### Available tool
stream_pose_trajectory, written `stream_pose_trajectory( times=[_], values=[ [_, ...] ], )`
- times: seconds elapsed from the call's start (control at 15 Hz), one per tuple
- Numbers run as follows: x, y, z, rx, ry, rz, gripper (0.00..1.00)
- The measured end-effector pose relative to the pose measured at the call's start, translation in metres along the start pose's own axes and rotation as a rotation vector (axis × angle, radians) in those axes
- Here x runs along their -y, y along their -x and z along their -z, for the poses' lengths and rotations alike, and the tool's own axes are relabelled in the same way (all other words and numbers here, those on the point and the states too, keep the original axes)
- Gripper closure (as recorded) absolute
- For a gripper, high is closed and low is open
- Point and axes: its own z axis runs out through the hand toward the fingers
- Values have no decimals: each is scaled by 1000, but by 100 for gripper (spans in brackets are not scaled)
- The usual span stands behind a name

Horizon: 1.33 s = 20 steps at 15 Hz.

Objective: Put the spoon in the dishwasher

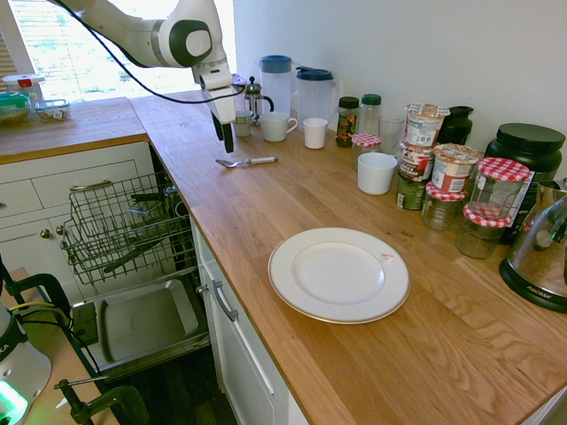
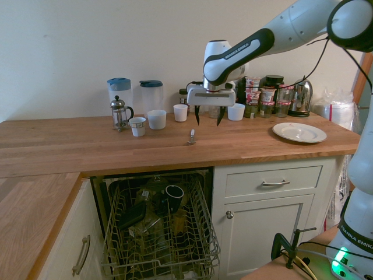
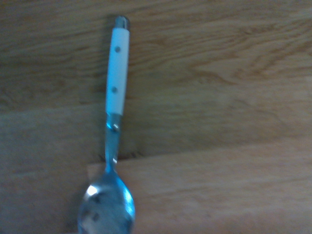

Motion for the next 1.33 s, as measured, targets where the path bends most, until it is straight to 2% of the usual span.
stream_pose_trajectory(
  times=[0.4,0.87,0.93,1.33],
  values=[
    [59,4,-58,-14,47,-49,0],
    [75,8,-90,17,75,-65,0],
    [75,11,-92,19,81,-63,100],
    [74,15,-95,26,91,-62,100]
  ],
)
